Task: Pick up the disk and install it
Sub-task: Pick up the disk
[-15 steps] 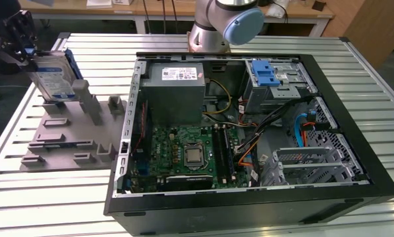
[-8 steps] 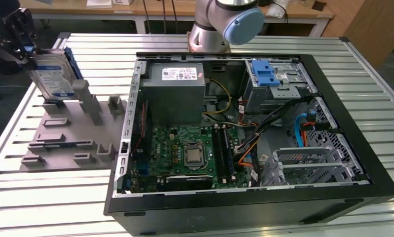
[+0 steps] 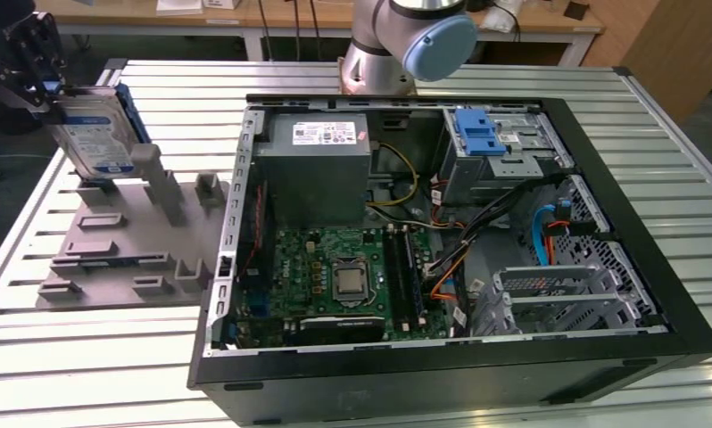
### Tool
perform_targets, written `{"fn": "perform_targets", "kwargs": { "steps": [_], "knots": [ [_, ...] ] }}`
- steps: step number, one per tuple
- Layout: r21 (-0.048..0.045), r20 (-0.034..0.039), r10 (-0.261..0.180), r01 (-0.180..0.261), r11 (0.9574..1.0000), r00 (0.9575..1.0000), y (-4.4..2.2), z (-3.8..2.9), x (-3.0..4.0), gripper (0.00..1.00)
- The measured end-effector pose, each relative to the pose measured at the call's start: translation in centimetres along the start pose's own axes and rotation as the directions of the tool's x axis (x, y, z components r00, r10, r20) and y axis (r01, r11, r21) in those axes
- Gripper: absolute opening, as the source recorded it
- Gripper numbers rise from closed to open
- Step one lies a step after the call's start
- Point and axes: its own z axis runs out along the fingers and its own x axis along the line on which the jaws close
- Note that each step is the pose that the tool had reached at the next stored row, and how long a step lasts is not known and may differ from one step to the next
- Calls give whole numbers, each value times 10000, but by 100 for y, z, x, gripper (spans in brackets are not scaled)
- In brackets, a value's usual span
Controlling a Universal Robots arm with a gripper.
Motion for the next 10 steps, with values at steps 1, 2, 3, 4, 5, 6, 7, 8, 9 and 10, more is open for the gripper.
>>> {"fn": "perform_targets", "kwargs": {
  "steps": [1, 2, 3, 4, 5, 6, 7, 8, 9, 10],
  "knots": [
    [0, 0, 0, 0, 10000, 10000, 0, -5, 0, 36],
    [0, 0, 0, 0, 10000, 10000, 0, -6, 0, 36],
    [0, 0, 0, 0, 10000, 10000, 0, -6, 0, 36],
    [0, 0, 0, 0, 10000, 10000, 0, -6, 0, 36],
    [0, 1, 0, 0, 10000, 10000, 0, -6, 0, 36],
    [0, 0, 0, 0, 10000, 10000, 0, -7, 0, 36],
    [0, 0, 0, 0, 10000, 10000, 0, -7, 0, 36],
    [0, 0, 0, 0, 10000, 10000, 0, -8, 0, 36],
    [0, 0, 0, 0, 10000, 10000, 0, -8, 0, 36],
    [-1, -1, 0, 0, 10000, 10000, 1, -11, 0, 36]
  ]
}}
